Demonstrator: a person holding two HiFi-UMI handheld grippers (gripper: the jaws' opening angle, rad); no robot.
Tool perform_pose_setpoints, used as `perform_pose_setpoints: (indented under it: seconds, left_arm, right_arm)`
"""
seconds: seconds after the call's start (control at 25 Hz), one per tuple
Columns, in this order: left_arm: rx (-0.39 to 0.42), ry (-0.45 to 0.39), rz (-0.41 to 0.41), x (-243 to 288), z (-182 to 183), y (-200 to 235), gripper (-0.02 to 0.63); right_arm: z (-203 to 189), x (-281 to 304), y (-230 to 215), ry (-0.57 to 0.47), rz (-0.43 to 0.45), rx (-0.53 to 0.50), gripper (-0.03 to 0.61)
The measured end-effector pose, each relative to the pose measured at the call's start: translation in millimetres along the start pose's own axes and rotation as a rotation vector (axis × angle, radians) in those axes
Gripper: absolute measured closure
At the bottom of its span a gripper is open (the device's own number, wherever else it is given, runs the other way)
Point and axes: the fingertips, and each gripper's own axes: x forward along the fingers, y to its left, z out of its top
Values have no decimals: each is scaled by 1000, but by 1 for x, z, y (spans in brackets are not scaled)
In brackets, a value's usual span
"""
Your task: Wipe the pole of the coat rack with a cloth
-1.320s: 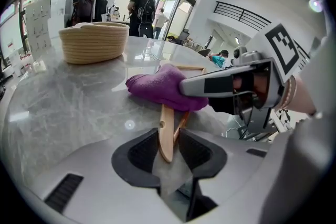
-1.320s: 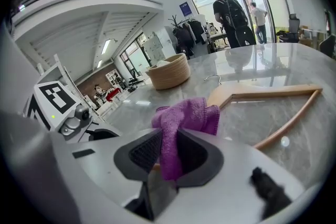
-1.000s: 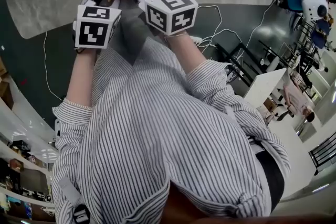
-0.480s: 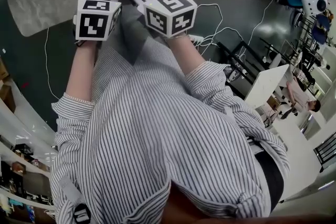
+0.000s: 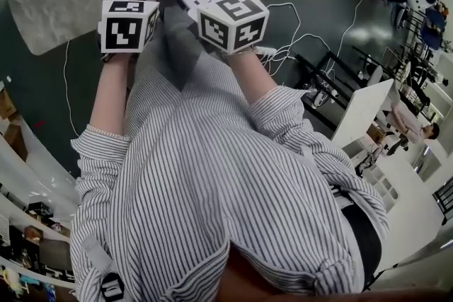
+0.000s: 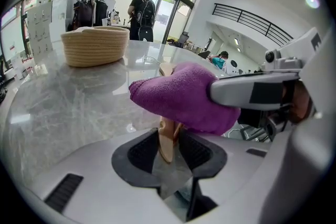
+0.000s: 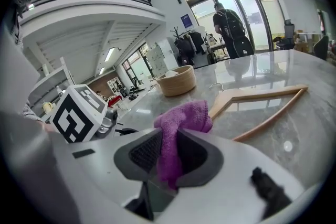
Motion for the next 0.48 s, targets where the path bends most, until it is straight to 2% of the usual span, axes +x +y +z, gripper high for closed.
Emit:
perform_pose_setpoints:
  seconds: [0.48]
  left_arm:
    - [6,-10,5,-2,0,-1,485]
  right_arm:
    - [-19,2,-4,38,20,20,486]
